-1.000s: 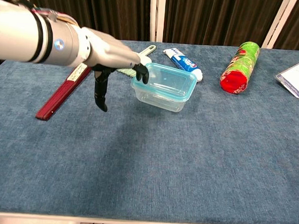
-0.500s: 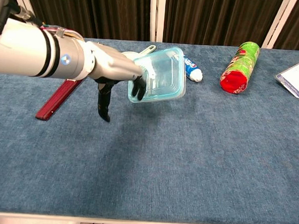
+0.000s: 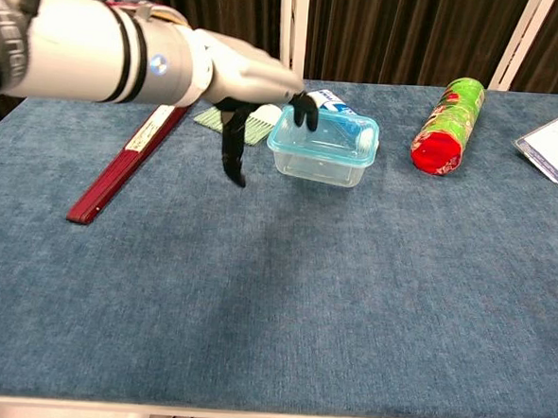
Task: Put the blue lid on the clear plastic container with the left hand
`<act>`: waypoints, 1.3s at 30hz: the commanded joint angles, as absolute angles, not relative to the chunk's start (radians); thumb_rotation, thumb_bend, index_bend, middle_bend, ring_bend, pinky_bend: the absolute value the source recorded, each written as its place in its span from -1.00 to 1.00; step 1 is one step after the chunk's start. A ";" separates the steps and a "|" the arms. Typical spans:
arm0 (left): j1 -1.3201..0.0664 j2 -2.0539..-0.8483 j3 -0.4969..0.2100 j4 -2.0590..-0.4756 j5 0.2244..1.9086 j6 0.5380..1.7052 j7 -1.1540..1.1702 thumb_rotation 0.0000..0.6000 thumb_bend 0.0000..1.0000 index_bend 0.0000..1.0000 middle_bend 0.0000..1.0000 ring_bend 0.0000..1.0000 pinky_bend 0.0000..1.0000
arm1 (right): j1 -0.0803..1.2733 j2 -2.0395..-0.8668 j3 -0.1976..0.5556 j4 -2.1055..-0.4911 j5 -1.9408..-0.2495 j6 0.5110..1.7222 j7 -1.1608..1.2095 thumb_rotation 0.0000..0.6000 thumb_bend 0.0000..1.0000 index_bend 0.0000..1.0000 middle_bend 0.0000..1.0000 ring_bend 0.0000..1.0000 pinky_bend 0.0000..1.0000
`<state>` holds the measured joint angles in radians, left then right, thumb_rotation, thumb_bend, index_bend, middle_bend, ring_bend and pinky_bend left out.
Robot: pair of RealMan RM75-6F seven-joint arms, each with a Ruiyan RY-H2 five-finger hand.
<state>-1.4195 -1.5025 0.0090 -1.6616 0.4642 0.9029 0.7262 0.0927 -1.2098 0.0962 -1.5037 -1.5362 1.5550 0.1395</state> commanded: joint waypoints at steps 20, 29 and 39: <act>-1.431 -1.679 -0.016 -1.427 0.498 0.811 0.781 1.00 -0.99 -0.64 -0.74 -0.92 -0.83 | 0.086 -1.215 0.094 -1.489 -1.530 1.552 0.155 1.00 -0.75 -1.00 -0.67 -1.00 -1.00; -1.418 -1.693 -0.011 -1.412 0.475 0.806 0.796 1.00 -0.99 -0.64 -0.74 -0.92 -0.83 | 0.084 -1.215 0.094 -1.489 -1.531 1.554 0.155 1.00 -0.75 -1.00 -0.67 -1.00 -1.00; -1.239 -1.483 -0.085 -1.633 0.670 1.011 0.572 1.00 -0.99 -0.64 -0.74 -0.92 -0.83 | 0.080 -1.192 0.093 -1.481 -1.522 1.543 0.192 1.00 -0.75 -1.00 -0.67 -1.00 -1.00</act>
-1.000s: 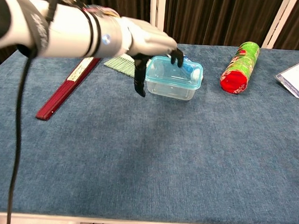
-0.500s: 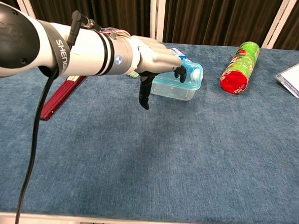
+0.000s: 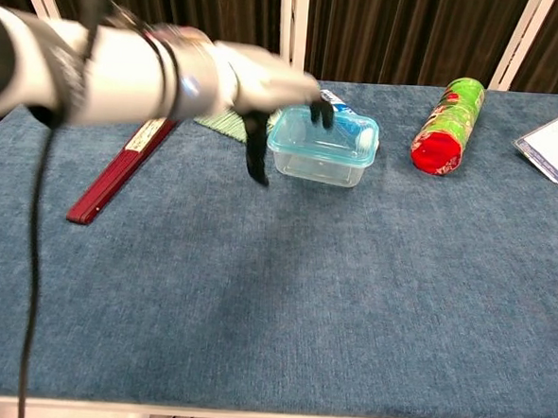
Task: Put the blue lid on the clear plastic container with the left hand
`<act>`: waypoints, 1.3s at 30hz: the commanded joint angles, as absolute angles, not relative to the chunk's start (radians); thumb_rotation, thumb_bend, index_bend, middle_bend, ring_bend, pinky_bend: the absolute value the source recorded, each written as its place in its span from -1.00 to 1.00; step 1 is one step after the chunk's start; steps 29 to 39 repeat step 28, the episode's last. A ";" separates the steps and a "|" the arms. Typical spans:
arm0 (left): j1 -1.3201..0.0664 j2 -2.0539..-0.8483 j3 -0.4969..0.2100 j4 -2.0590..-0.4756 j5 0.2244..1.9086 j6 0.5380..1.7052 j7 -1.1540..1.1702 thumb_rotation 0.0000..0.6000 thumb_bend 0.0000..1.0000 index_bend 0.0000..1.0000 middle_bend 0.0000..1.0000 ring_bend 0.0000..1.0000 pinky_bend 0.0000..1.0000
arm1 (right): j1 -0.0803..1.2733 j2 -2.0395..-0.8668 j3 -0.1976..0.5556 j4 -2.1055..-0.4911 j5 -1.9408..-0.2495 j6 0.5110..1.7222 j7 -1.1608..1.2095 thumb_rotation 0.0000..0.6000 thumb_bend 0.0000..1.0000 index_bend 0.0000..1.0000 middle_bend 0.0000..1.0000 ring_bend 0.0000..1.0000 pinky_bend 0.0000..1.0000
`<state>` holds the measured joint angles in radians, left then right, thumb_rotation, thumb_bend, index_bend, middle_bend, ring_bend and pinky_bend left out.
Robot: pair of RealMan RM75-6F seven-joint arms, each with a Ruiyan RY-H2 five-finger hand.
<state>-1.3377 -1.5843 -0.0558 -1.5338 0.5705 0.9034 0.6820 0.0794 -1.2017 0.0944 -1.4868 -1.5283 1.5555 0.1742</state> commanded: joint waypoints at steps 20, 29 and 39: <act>-0.394 -1.216 0.173 -1.552 1.160 1.785 0.124 1.00 -1.00 -0.55 -0.71 -0.92 -0.90 | 0.091 -1.199 0.097 -1.393 -1.542 1.551 0.291 1.00 -0.75 -1.00 -0.68 -1.00 -1.00; -0.225 -1.201 0.215 -1.690 1.206 1.850 0.196 1.00 -1.00 -0.56 -0.70 -0.92 -0.91 | 0.075 -1.200 0.057 -1.418 -1.595 1.575 0.283 1.00 -0.75 -1.00 -0.68 -1.00 -1.00; -0.225 -1.201 0.215 -1.690 1.206 1.850 0.196 1.00 -1.00 -0.56 -0.70 -0.92 -0.91 | 0.075 -1.200 0.057 -1.418 -1.595 1.575 0.283 1.00 -0.75 -1.00 -0.68 -1.00 -1.00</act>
